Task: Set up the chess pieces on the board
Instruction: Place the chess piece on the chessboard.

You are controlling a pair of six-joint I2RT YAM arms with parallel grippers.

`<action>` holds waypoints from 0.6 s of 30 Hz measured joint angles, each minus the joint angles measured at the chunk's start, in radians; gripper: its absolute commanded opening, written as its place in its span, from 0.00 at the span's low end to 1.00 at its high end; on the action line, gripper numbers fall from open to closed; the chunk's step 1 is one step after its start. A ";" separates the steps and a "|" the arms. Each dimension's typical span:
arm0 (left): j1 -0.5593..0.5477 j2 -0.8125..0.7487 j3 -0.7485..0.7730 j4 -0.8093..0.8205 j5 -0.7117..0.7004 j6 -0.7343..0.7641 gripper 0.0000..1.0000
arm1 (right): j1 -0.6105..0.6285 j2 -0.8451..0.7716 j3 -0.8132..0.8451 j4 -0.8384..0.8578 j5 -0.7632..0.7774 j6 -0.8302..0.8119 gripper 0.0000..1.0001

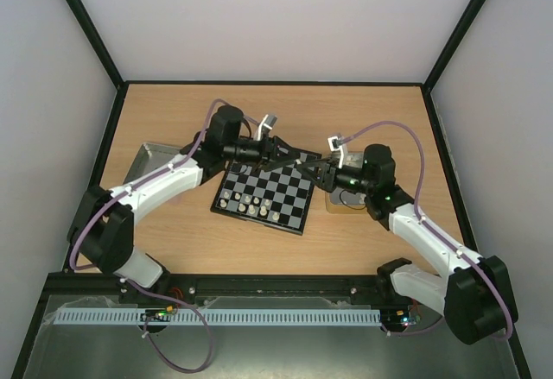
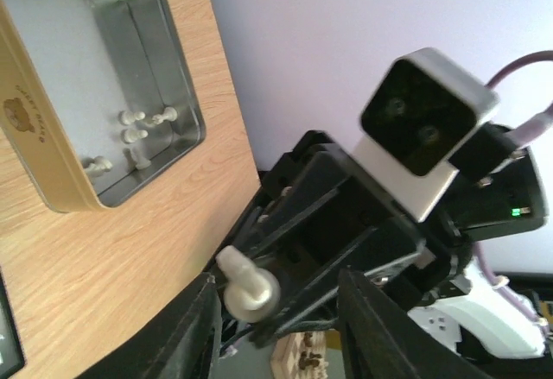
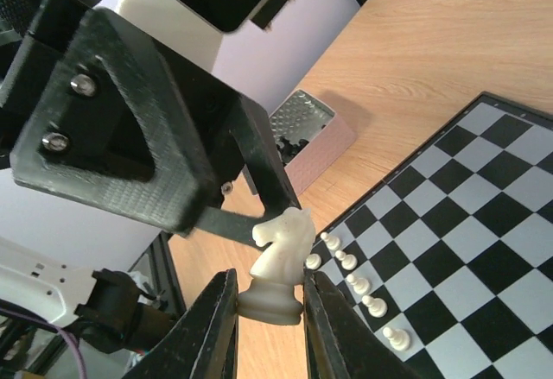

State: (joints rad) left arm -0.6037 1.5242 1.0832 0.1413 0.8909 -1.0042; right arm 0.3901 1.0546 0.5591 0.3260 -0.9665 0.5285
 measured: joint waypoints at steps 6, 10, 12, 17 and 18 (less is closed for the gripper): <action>0.000 0.044 0.010 -0.029 0.000 -0.010 0.31 | 0.025 0.008 0.061 -0.089 0.061 -0.051 0.20; 0.000 0.066 0.027 -0.030 -0.002 -0.020 0.28 | 0.054 0.029 0.092 -0.143 0.098 -0.092 0.20; 0.000 0.071 0.030 -0.032 -0.002 -0.025 0.22 | 0.066 0.036 0.107 -0.169 0.119 -0.111 0.20; 0.002 0.074 0.032 -0.050 -0.009 -0.025 0.17 | 0.083 0.046 0.137 -0.232 0.170 -0.154 0.19; 0.002 0.074 0.032 -0.054 -0.011 -0.023 0.19 | 0.085 0.048 0.141 -0.243 0.179 -0.162 0.19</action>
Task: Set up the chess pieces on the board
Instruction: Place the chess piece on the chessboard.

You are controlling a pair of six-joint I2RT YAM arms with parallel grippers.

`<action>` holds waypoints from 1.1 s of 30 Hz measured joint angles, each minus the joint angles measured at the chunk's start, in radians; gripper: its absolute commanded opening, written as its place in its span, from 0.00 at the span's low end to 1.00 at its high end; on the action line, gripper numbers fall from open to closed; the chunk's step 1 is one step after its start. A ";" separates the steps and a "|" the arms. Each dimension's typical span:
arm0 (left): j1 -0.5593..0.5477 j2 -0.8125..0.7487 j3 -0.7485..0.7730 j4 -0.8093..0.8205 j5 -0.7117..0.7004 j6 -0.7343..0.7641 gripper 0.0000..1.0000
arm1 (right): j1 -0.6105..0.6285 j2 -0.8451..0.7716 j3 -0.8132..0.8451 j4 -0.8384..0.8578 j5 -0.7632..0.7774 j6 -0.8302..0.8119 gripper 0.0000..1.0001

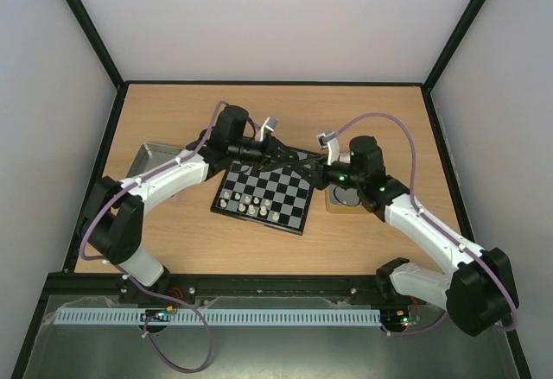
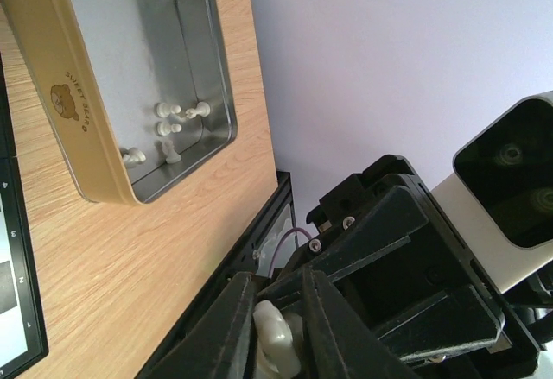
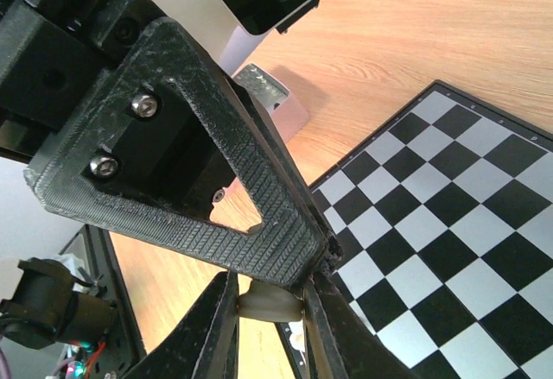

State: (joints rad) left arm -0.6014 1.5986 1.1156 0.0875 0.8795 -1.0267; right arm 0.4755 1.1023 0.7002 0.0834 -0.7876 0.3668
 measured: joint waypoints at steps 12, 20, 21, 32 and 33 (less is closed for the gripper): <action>0.015 0.005 0.000 -0.027 0.014 0.008 0.10 | 0.011 0.029 0.030 -0.058 0.055 -0.051 0.19; 0.024 0.006 0.000 -0.026 0.027 0.010 0.02 | 0.016 0.039 0.042 -0.071 0.065 -0.056 0.39; 0.024 0.006 0.000 -0.026 0.029 0.012 0.02 | 0.016 0.039 0.043 -0.074 0.068 -0.053 0.43; 0.032 -0.042 -0.006 -0.135 -0.111 0.215 0.02 | 0.016 -0.019 0.041 -0.076 0.150 -0.018 0.70; 0.033 -0.061 -0.011 -0.147 -0.138 0.242 0.02 | 0.016 -0.040 0.037 -0.063 0.167 -0.005 0.70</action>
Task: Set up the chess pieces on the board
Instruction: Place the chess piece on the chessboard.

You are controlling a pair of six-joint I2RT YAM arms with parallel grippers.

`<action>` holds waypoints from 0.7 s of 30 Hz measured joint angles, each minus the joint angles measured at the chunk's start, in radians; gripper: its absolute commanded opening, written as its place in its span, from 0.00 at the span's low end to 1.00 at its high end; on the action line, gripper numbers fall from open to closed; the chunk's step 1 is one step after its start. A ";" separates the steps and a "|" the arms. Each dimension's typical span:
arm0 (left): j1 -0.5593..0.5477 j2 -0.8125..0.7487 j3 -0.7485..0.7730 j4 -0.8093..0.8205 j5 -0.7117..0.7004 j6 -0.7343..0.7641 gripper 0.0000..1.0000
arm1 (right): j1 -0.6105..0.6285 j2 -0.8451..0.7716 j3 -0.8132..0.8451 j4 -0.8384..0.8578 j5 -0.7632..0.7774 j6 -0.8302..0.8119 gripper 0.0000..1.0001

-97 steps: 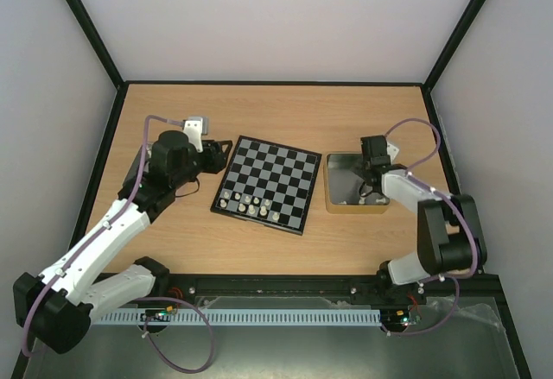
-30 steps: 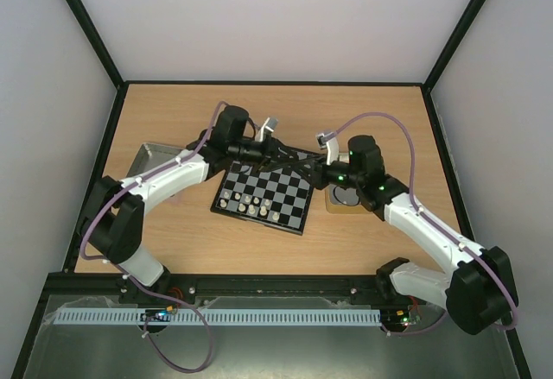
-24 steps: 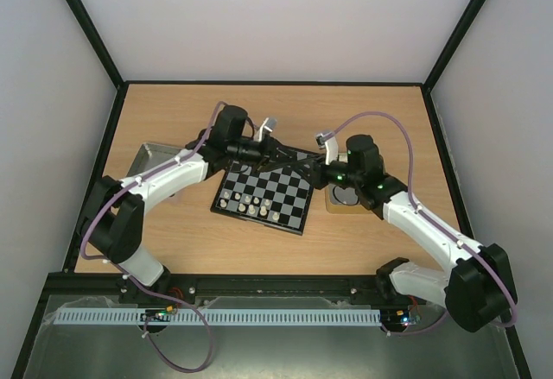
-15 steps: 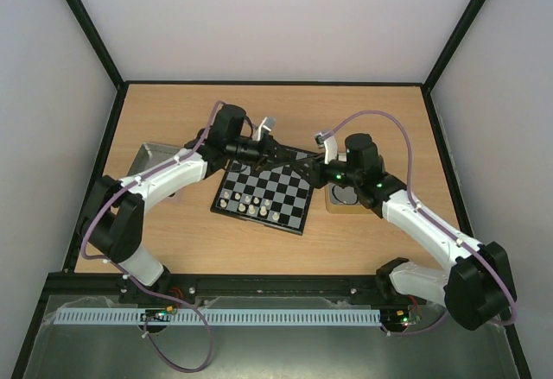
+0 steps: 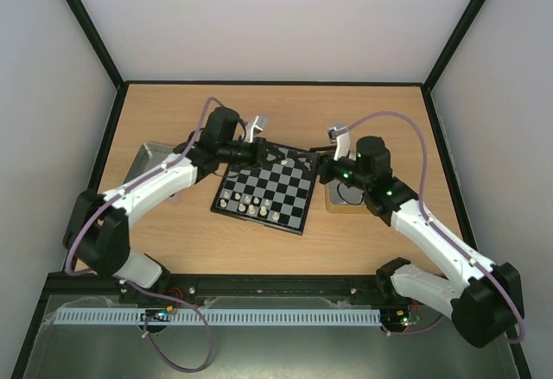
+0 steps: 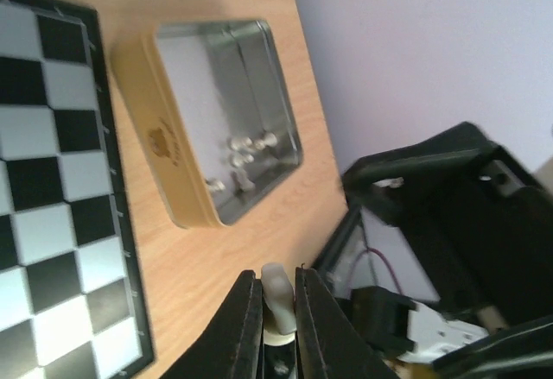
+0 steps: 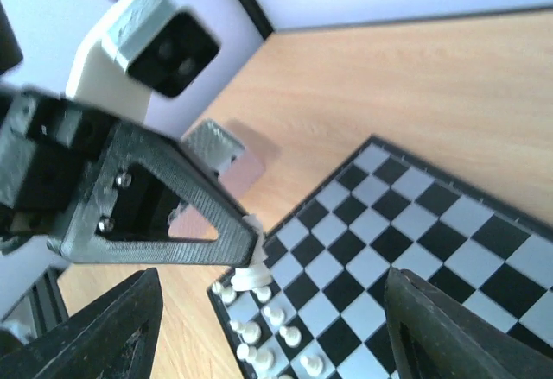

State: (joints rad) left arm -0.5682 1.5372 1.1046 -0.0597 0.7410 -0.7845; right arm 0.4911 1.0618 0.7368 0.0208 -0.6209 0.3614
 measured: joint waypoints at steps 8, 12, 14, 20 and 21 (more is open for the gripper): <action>-0.034 -0.254 -0.156 -0.053 -0.367 0.186 0.02 | 0.000 -0.104 -0.053 0.146 0.169 0.129 0.72; -0.125 -0.361 -0.274 -0.070 -0.621 0.222 0.02 | 0.000 -0.071 -0.069 0.166 0.236 0.180 0.72; -0.177 -0.409 -0.347 -0.076 -0.747 0.222 0.02 | 0.000 -0.047 -0.072 0.169 0.262 0.201 0.72; -0.268 -0.523 -0.537 -0.092 -1.003 0.174 0.02 | 0.000 -0.010 -0.075 0.171 0.314 0.237 0.72; -0.271 -0.535 -0.560 -0.086 -1.021 0.171 0.02 | 0.000 -0.007 -0.075 0.172 0.320 0.242 0.72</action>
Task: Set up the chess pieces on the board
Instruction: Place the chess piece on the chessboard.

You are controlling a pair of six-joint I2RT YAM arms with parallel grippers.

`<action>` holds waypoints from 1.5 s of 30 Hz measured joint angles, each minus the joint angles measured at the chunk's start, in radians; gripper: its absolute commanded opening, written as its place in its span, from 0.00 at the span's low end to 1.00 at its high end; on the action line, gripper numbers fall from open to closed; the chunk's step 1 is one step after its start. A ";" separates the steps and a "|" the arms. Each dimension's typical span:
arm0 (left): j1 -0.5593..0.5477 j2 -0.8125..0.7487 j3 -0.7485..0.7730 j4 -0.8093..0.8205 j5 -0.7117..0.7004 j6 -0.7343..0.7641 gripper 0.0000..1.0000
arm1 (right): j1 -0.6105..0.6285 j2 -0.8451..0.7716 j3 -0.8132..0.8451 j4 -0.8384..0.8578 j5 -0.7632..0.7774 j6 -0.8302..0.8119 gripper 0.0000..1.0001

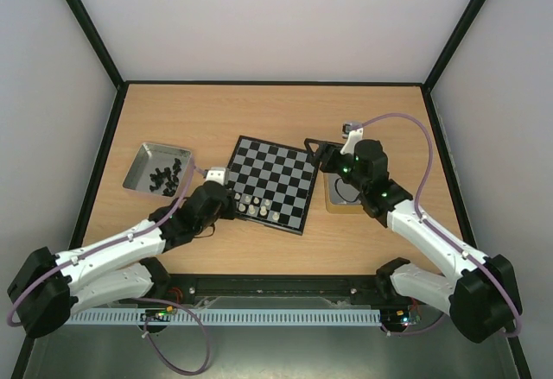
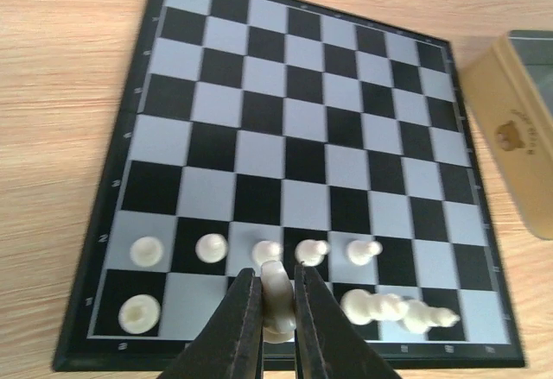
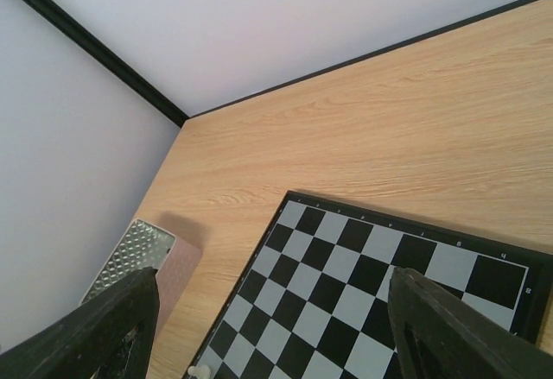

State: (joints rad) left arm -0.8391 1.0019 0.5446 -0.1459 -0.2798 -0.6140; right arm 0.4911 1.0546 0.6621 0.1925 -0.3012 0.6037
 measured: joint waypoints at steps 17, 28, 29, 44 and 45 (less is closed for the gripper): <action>-0.012 0.079 -0.174 0.219 -0.055 0.005 0.02 | 0.000 0.035 -0.004 0.001 0.030 0.019 0.72; -0.012 0.188 -0.174 0.302 -0.070 0.021 0.02 | 0.000 0.038 -0.004 0.001 0.032 0.019 0.72; -0.012 0.194 -0.176 0.311 -0.070 0.021 0.02 | 0.000 0.039 -0.004 0.001 0.032 0.019 0.72; -0.012 0.256 -0.198 0.360 -0.084 0.012 0.12 | 0.000 0.048 -0.004 0.001 0.032 0.019 0.72; -0.012 0.256 -0.198 0.360 -0.085 0.011 0.14 | 0.000 0.048 -0.004 0.001 0.032 0.019 0.72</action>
State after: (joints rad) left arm -0.8509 1.2583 0.3462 0.2146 -0.3645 -0.6025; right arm 0.4911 1.1027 0.6579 0.1936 -0.2691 0.6224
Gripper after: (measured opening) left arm 0.100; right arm 0.717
